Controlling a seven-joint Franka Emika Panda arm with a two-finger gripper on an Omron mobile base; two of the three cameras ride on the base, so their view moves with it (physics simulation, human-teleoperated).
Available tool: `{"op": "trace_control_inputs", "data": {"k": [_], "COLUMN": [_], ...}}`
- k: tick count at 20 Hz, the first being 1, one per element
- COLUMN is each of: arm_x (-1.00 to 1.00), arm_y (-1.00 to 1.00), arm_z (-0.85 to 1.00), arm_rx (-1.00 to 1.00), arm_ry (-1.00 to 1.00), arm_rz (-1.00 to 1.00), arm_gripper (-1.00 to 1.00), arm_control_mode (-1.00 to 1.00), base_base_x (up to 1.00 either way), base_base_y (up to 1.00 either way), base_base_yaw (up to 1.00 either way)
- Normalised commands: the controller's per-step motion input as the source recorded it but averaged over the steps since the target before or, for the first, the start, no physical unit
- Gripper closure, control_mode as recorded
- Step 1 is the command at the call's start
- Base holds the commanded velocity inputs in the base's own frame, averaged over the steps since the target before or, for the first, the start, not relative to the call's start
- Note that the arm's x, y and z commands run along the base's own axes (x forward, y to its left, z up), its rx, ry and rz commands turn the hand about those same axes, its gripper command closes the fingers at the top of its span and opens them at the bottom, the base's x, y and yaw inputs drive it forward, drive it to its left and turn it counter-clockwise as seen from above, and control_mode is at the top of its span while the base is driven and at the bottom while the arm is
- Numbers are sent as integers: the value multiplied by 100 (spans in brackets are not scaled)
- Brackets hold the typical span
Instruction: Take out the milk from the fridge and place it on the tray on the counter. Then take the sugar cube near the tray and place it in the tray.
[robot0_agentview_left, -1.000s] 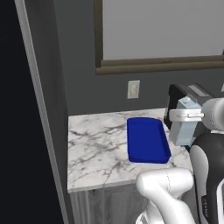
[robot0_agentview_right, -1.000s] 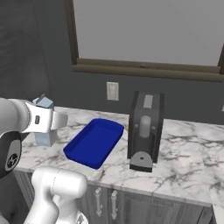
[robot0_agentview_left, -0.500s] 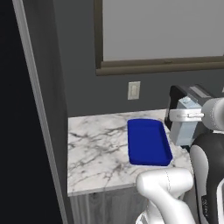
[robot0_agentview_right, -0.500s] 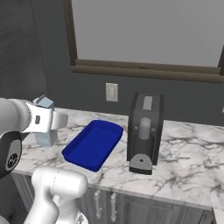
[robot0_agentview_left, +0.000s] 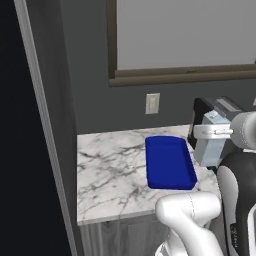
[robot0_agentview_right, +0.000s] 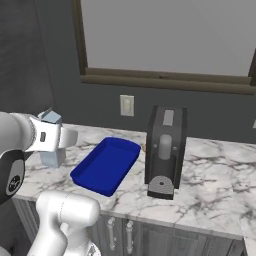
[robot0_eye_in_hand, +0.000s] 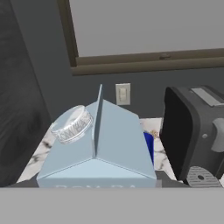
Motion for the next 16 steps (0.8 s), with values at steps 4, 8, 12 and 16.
{"op": "trace_control_inputs", "data": {"k": [4,8,12,16], "arm_x": [0,77,61,47], "arm_y": [0,0,2,0], "arm_z": [0,-50,-57,-50], "arm_rx": [0,-5,-9,-4], "arm_ry": [0,5,4,1], "arm_rz": [0,0,0,0], "arm_gripper": [100,100,100,100], "arm_control_mode": [100,-100,-100,-100], "base_base_x": [93,0,0,0], "base_base_y": [0,0,0,0], "base_base_yaw": [0,0,0,0]}}
